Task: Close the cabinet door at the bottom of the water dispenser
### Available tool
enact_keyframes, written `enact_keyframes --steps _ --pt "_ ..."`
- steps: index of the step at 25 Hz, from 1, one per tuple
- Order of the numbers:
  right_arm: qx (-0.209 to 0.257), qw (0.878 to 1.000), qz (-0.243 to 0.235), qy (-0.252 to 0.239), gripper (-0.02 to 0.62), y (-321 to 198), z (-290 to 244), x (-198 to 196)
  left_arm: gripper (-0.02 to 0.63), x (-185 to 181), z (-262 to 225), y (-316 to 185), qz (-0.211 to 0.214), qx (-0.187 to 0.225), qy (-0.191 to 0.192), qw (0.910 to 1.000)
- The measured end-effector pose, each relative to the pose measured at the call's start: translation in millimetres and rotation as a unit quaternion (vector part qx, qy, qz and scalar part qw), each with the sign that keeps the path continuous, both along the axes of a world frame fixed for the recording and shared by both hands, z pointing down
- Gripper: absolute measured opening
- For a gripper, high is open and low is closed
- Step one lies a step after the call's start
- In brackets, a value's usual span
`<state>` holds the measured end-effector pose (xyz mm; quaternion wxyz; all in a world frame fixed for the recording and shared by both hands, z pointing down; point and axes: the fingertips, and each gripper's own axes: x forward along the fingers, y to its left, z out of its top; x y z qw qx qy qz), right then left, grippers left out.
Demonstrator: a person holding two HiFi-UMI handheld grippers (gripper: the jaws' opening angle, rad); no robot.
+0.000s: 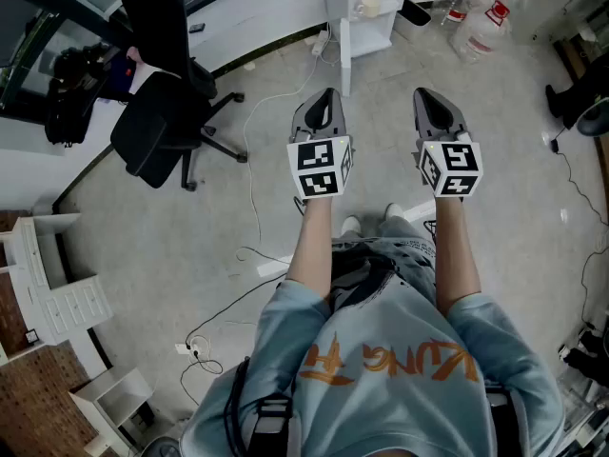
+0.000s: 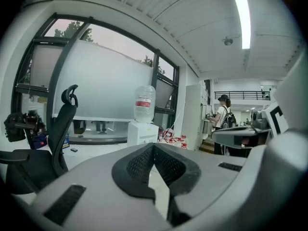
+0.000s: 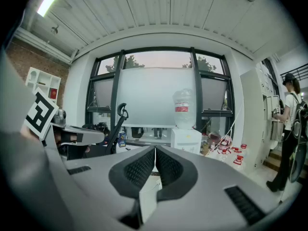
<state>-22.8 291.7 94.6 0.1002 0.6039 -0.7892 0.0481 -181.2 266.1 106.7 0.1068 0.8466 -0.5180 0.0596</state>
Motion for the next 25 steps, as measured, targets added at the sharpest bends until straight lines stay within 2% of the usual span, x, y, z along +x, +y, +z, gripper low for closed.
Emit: enact_keyframes --steps 12,17,25 --pt "0.007 1.000 -0.004 0.012 0.029 -4 -8 -8 0.008 -7 -3 -5 0.002 0.003 0.011 0.9999" --pt "0.013 1.000 0.005 0.004 0.029 -13 -11 -7 0.008 -16 1 -15 -0.009 -0.002 0.026 0.9996" --pt "0.014 0.999 0.010 0.027 0.029 -26 -18 -1 0.008 -31 3 -35 -0.032 -0.005 0.057 0.9978"
